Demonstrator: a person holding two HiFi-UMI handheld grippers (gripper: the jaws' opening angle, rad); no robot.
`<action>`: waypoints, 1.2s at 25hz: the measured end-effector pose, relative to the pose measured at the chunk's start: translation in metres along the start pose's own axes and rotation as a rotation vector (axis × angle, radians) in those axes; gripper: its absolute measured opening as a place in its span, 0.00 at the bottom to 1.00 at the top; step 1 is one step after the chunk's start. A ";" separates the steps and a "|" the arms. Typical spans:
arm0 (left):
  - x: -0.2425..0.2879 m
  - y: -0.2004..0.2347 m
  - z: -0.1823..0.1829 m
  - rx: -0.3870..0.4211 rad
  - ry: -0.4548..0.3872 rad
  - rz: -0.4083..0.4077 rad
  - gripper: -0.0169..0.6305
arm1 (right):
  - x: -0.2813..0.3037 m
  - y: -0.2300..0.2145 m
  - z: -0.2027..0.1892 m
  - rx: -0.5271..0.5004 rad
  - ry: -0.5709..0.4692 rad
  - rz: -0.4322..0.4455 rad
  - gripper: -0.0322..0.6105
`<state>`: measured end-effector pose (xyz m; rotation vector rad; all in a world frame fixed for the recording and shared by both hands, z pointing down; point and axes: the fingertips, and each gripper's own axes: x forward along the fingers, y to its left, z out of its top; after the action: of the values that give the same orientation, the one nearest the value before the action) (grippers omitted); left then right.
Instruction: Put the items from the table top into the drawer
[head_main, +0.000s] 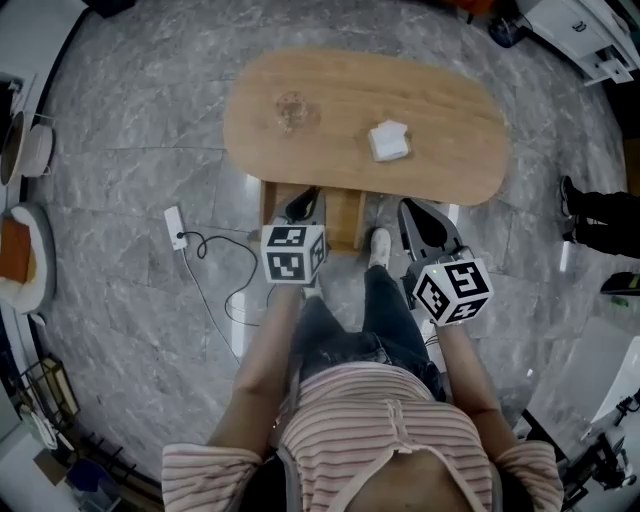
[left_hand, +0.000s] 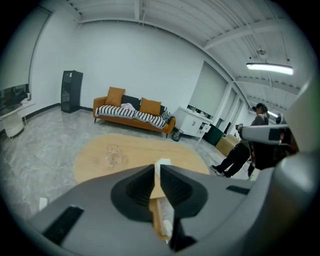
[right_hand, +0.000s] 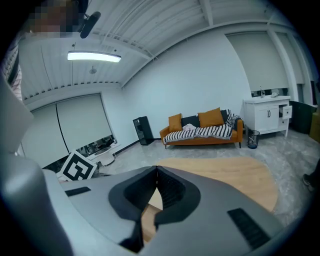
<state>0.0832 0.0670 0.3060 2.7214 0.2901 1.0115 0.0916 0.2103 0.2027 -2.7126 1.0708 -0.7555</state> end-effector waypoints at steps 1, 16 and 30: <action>0.011 -0.008 0.000 -0.010 0.009 0.005 0.05 | 0.000 -0.013 0.002 0.001 0.008 0.003 0.06; 0.196 -0.061 -0.035 -0.153 0.143 0.087 0.19 | 0.046 -0.159 -0.029 0.035 0.128 0.071 0.06; 0.311 -0.029 -0.087 -0.252 0.180 0.182 0.23 | 0.096 -0.204 -0.105 0.095 0.205 0.107 0.06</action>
<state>0.2538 0.1882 0.5543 2.4674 -0.0562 1.2519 0.2226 0.3030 0.3924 -2.5192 1.1776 -1.0556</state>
